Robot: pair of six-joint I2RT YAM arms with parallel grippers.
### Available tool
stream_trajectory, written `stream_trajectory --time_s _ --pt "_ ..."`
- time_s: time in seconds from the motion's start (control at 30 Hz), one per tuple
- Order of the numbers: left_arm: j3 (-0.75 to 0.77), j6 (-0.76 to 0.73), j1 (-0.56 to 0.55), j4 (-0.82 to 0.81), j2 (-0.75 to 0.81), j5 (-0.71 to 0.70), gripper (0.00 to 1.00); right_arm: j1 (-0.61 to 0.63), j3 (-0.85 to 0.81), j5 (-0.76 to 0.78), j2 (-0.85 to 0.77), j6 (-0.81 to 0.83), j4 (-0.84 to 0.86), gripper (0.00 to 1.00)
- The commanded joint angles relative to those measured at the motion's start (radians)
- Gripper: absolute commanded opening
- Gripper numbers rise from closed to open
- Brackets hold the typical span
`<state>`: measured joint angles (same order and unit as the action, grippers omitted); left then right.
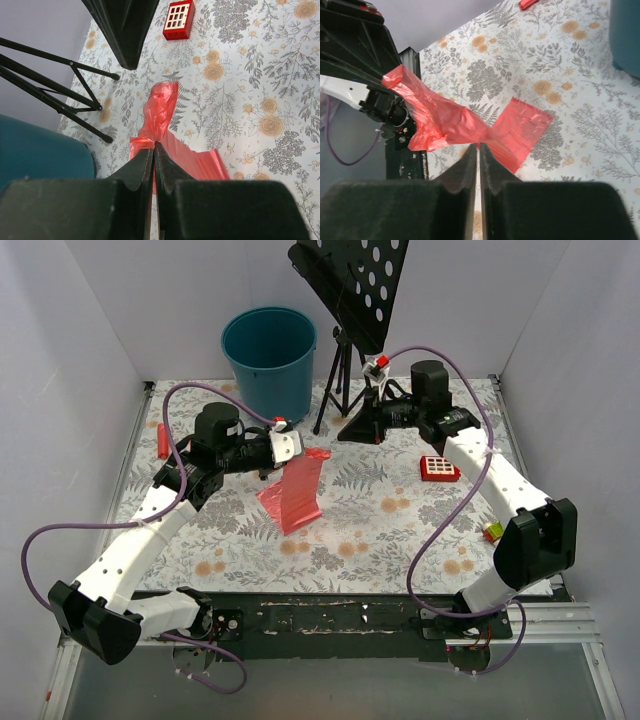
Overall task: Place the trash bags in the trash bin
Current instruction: Unfold the trash bag at the center of the board.
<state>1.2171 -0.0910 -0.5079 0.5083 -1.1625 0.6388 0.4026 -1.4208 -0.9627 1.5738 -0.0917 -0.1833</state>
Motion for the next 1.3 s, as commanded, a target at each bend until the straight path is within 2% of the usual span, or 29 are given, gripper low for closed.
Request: stream_trajectory --time_s 0.0,0.03,0.07,0.13,0.33,0.53,0.6,0.87,1.1,1.13,1.2,1.23,1.27 --pt "0.009 0.013 -0.001 0.004 0.017 0.022 0.00 0.019 0.008 -0.014 -0.072 0.036 0.031 0.27" --pt "0.009 0.013 -0.001 0.004 0.017 0.028 0.00 0.028 -0.007 -0.033 -0.070 0.046 0.034 0.46" --pt "0.010 0.013 -0.001 0.004 0.018 0.032 0.00 0.041 -0.023 -0.044 -0.066 0.047 0.036 0.57" --pt "0.010 0.013 -0.001 0.004 0.017 0.041 0.00 0.067 -0.038 -0.059 -0.055 0.049 0.045 0.67" --pt "0.027 0.014 -0.001 0.007 0.009 0.051 0.00 0.134 -0.041 -0.053 -0.035 0.066 0.050 0.78" --pt "0.035 0.034 -0.003 0.013 0.007 0.074 0.00 0.157 -0.041 -0.027 -0.029 0.072 0.053 0.78" --pt "0.038 0.040 -0.004 0.012 0.007 0.082 0.00 0.160 -0.044 -0.007 -0.024 0.078 0.053 0.72" --pt "0.045 0.057 -0.004 -0.004 0.001 0.081 0.00 0.165 -0.053 0.009 -0.005 0.089 0.044 0.62" --pt "0.038 0.066 -0.004 -0.010 0.001 0.071 0.00 0.170 -0.047 0.015 -0.005 0.122 0.025 0.43" --pt "0.038 0.068 -0.004 -0.011 0.004 0.068 0.00 0.170 -0.047 0.013 -0.006 0.127 0.024 0.38" --pt "0.030 0.069 -0.004 -0.011 0.006 0.062 0.00 0.171 -0.050 0.015 -0.009 0.138 0.016 0.21" --pt "0.025 0.070 -0.004 -0.011 0.007 0.058 0.00 0.170 -0.052 0.028 -0.014 0.142 0.015 0.02" --pt "0.022 0.071 -0.003 -0.011 0.007 0.052 0.00 0.170 -0.050 0.041 -0.018 0.144 0.018 0.01"
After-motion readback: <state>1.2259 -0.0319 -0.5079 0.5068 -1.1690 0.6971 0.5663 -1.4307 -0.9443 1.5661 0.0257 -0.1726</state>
